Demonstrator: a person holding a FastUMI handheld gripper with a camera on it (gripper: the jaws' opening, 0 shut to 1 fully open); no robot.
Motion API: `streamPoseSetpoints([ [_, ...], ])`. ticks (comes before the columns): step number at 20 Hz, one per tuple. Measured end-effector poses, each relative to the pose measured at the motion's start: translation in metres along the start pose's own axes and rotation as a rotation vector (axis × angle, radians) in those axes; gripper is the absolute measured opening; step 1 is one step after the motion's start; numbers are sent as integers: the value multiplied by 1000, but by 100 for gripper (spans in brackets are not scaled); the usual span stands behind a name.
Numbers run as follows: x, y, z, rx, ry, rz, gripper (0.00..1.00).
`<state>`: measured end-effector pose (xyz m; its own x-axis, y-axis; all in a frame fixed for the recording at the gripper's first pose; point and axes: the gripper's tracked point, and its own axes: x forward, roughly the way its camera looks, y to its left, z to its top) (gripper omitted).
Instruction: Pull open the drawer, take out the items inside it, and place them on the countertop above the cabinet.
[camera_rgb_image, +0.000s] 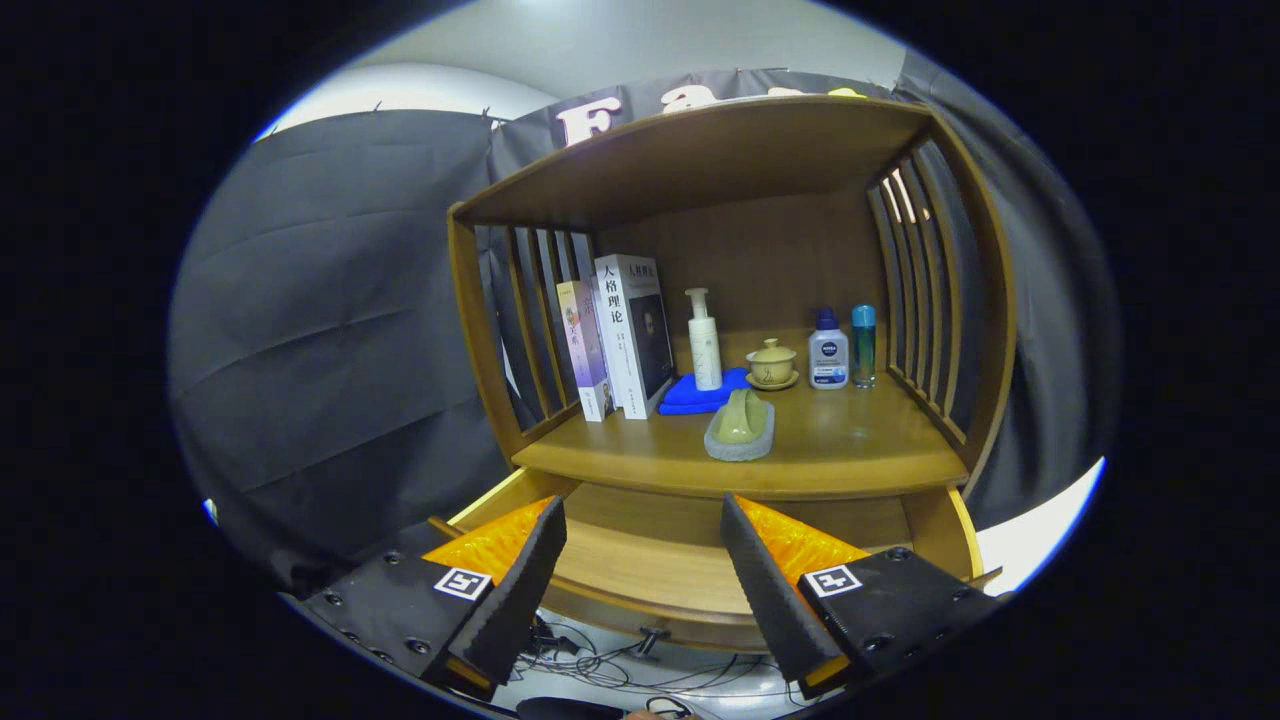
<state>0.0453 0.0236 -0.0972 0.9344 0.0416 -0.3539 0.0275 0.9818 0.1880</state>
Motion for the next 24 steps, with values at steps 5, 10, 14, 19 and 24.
streamPoseSetpoints([
  [5, -26, 0, -31, -86, -64, -29, 98],
  [10, -40, -4, -67, -174, -102, -109, 98],
  [14, -40, -9, -92, -223, -97, -187, 99],
  [19, -33, -9, -114, -235, -103, -236, 100],
  [24, -16, -8, -131, -201, -102, -264, 100],
])
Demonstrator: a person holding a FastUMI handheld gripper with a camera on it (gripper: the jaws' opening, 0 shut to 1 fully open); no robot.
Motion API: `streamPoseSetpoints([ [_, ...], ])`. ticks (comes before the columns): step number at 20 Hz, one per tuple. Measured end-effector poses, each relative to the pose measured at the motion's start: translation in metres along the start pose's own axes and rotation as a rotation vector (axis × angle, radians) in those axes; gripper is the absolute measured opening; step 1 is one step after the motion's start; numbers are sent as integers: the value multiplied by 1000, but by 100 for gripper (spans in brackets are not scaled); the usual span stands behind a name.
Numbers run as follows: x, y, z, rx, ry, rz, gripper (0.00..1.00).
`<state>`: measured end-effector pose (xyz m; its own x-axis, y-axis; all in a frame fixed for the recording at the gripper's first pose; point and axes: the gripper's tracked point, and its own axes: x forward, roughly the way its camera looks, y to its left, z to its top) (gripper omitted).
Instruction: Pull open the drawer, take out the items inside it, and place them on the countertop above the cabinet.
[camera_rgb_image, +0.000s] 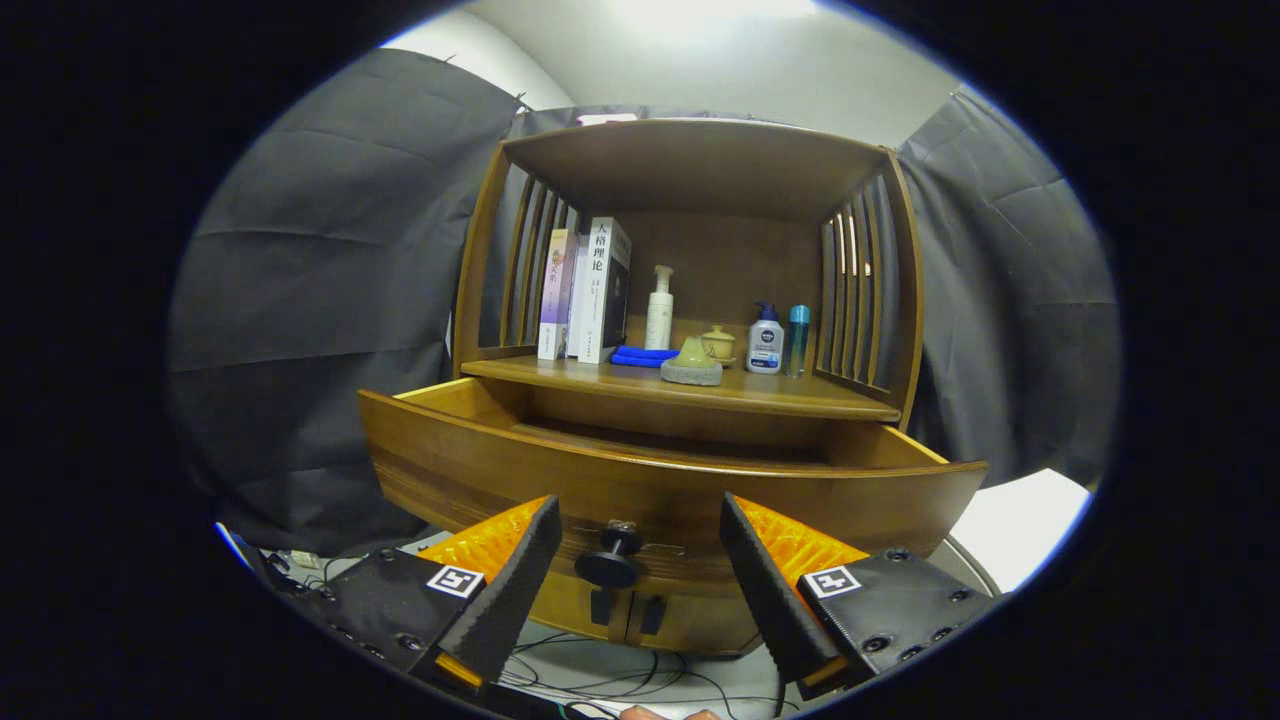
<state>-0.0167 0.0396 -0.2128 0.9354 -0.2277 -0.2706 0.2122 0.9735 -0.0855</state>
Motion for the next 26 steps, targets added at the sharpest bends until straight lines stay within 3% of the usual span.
streamPoseSetpoints([
  [13, 31, -8, -19, 14, 46, -122, 97],
  [19, 37, -4, -10, 93, 41, -95, 100],
  [26, 57, -7, -10, 74, 44, -116, 100],
])
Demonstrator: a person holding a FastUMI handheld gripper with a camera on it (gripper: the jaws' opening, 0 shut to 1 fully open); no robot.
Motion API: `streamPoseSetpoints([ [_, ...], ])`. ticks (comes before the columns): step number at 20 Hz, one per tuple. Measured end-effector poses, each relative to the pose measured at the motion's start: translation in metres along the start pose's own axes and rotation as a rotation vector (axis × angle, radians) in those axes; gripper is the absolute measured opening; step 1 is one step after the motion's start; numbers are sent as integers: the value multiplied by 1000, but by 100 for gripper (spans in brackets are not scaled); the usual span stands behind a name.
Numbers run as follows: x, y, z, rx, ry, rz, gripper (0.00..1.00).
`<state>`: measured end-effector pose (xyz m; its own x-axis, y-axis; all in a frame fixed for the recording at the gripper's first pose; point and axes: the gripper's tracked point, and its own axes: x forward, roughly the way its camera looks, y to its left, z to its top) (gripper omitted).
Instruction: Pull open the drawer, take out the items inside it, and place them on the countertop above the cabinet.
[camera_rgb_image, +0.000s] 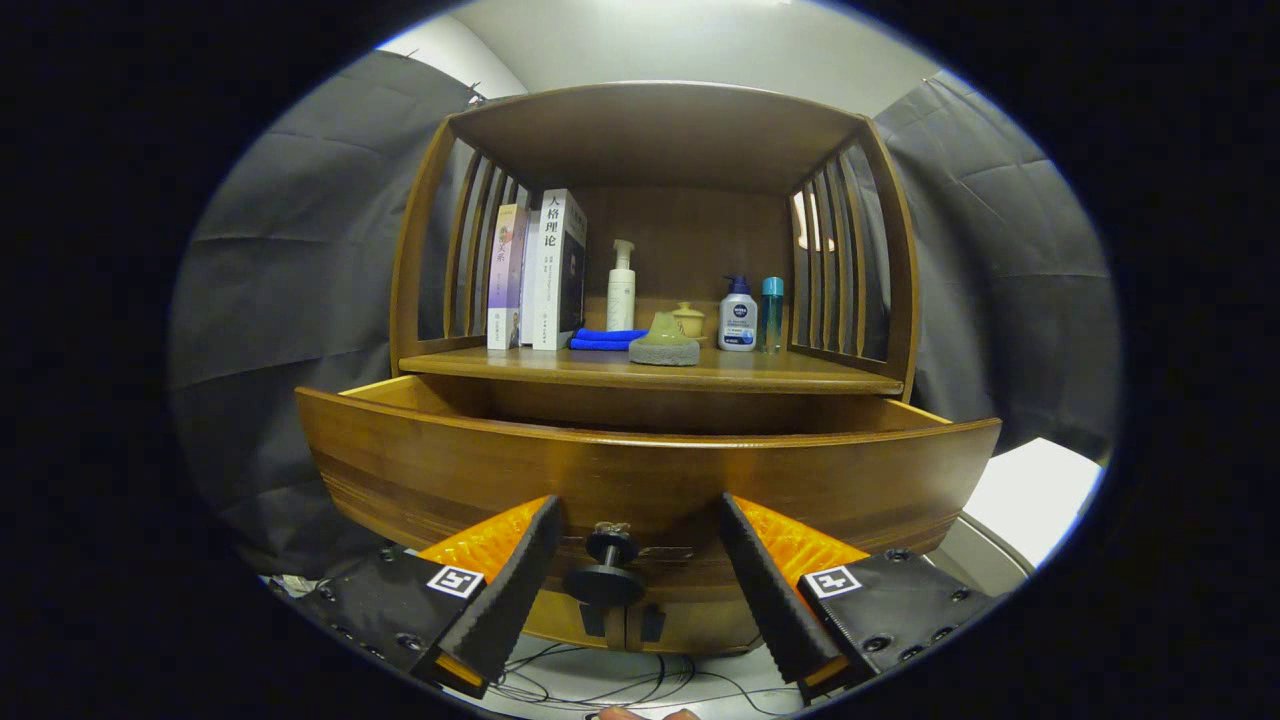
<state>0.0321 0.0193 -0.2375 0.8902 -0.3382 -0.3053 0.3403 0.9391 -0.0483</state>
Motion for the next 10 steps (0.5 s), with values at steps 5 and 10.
streamPoseSetpoints([
  [5, 21, -1, 4, -10, 3, -10, 100],
  [10, 46, -2, 9, 13, 15, -27, 100],
])
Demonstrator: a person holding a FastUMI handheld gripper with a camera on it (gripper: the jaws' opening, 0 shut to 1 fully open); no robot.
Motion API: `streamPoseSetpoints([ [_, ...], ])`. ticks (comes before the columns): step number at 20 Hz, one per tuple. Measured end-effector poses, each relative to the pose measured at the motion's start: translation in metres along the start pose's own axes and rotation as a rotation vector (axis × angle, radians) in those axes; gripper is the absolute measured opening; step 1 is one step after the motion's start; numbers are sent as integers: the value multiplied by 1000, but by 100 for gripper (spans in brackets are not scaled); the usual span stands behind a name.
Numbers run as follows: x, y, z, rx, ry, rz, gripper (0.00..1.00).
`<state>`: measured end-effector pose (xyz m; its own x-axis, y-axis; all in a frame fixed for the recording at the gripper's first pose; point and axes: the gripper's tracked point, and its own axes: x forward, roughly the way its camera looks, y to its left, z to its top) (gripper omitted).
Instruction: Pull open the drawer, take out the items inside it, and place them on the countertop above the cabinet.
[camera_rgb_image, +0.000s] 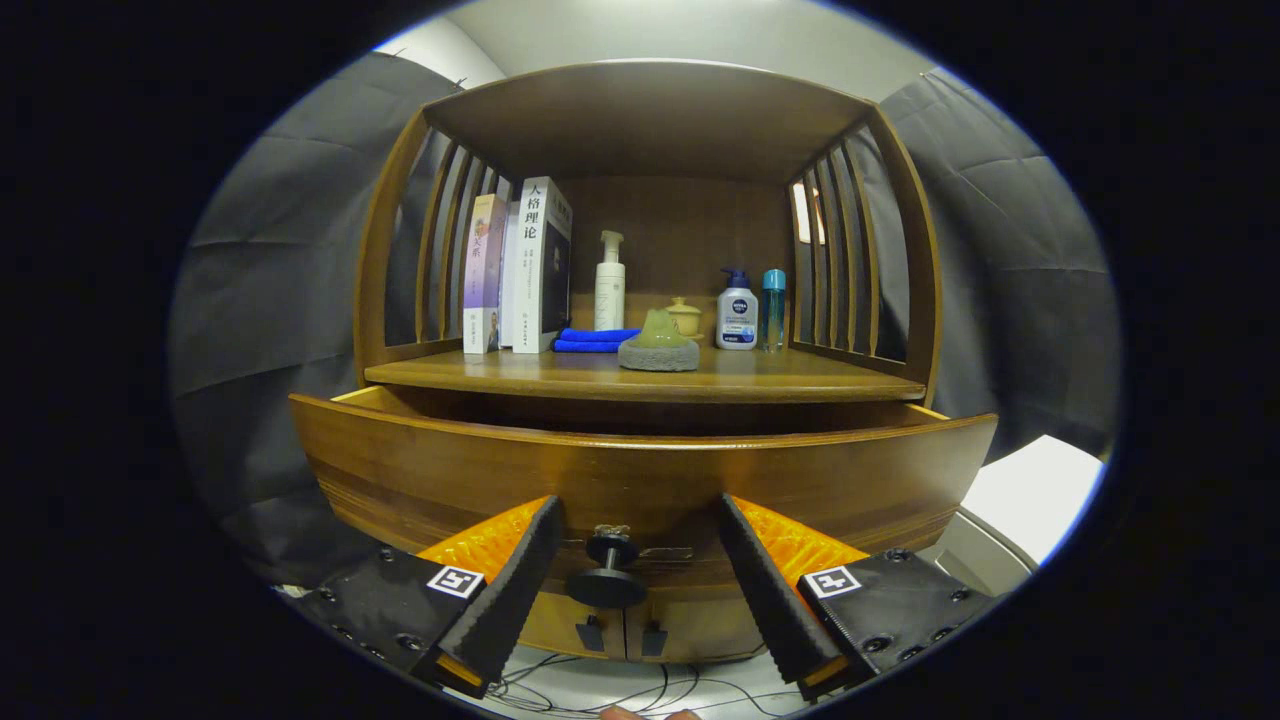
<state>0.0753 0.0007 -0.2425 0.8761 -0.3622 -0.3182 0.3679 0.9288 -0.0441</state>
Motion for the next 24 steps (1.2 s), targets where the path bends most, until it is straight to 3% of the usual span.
streamPoseSetpoints([
  [17, 71, 0, 12, 3, -20, -25, 100],
  [24, 75, 2, 13, 12, -24, -33, 99],
])
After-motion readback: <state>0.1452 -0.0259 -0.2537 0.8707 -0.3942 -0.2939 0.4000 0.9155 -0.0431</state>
